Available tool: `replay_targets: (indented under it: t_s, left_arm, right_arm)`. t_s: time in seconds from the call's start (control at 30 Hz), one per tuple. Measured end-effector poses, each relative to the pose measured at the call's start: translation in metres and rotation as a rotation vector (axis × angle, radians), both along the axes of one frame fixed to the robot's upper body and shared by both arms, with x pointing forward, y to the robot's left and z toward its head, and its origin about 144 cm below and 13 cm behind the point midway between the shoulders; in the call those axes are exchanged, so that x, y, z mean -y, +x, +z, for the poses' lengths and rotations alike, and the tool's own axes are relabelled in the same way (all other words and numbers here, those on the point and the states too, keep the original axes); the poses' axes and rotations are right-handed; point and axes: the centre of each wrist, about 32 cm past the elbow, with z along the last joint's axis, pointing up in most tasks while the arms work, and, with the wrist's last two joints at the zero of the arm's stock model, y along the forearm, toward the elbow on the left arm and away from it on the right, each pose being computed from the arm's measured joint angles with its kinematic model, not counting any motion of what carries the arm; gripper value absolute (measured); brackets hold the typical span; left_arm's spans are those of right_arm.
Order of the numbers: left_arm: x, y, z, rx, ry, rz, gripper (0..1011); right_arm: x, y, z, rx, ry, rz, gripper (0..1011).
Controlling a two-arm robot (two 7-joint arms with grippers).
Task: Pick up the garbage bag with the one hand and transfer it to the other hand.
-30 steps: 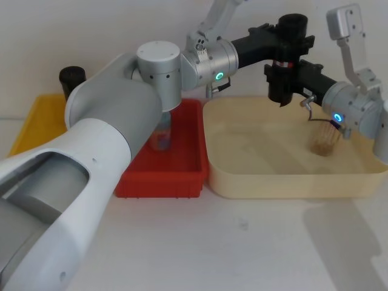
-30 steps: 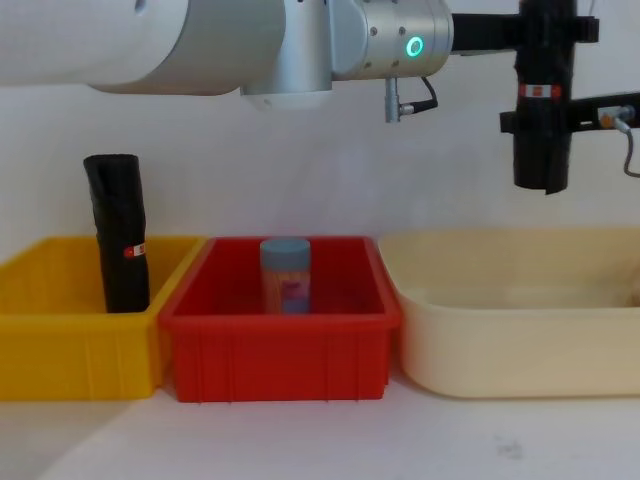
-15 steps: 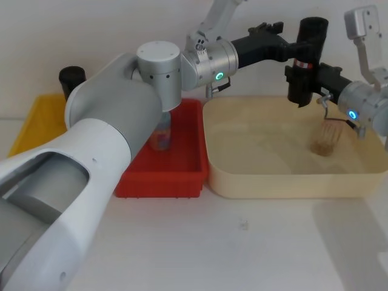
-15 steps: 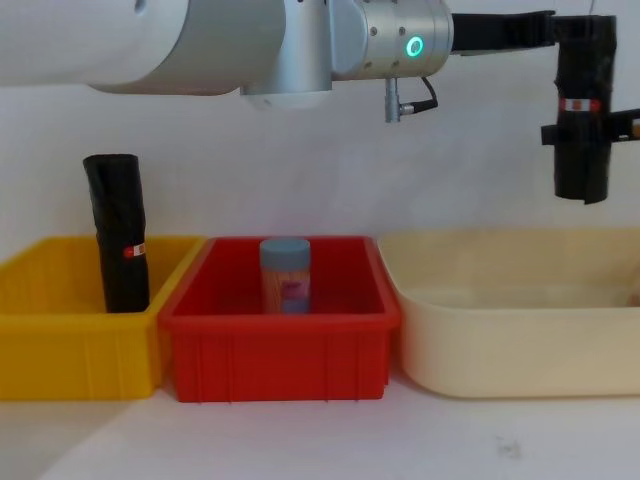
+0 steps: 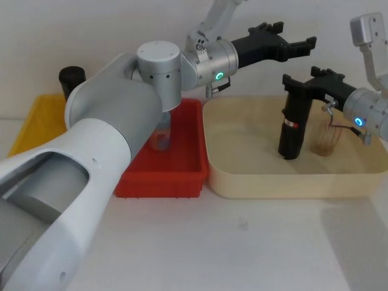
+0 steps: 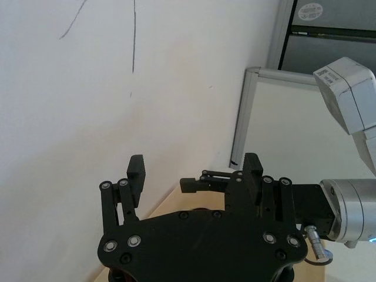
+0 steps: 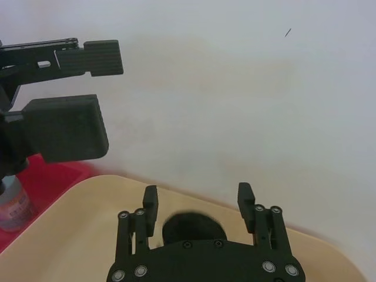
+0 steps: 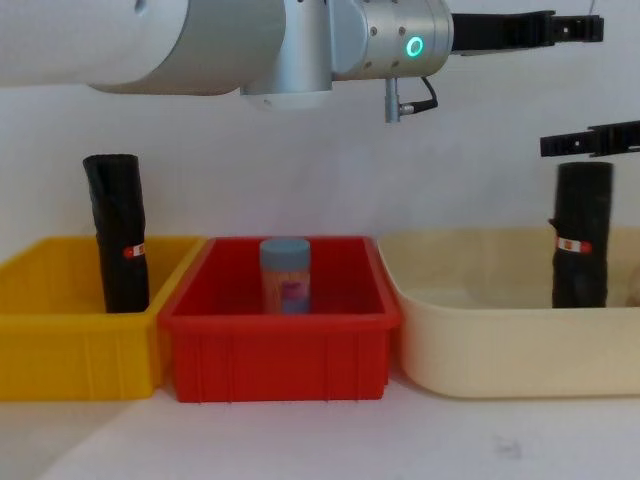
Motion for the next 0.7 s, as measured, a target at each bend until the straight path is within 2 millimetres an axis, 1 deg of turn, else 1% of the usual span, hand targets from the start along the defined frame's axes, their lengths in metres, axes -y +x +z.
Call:
replay_targets:
  t_s: [0.03, 0.1, 0.13, 0.17, 0.27, 0.7]
  left_arm:
    - [0.0, 0.0, 0.0, 0.0, 0.0, 0.0, 1001]
    - [0.0, 0.0, 0.0, 0.0, 0.0, 0.0, 1001]
    - [0.0, 0.0, 0.0, 0.0, 0.0, 0.0, 1001]
    - [0.0, 0.0, 0.0, 0.0, 0.0, 0.0, 1001]
    - [0.0, 0.0, 0.0, 0.0, 0.0, 0.0, 1001]
    - [0.0, 0.0, 0.0, 0.0, 0.0, 0.0, 1001]
  right_arm:
    - [0.0, 0.0, 0.0, 0.0, 0.0, 0.0, 857]
    - [0.0006, -0.0006, -0.0003, -0.001, 0.0, 0.002, 885]
    - [0.0006, -0.0008, -0.0004, -0.001, 0.001, 0.004, 906]
    - [0.0009, -0.0012, -0.0007, -0.002, 0.001, 0.005, 950]
    - [0.0014, -0.0017, -0.0007, -0.002, 0.001, 0.007, 1001]
    - [0.0024, -0.003, -0.0013, -0.005, 0.003, 0.013, 1001]
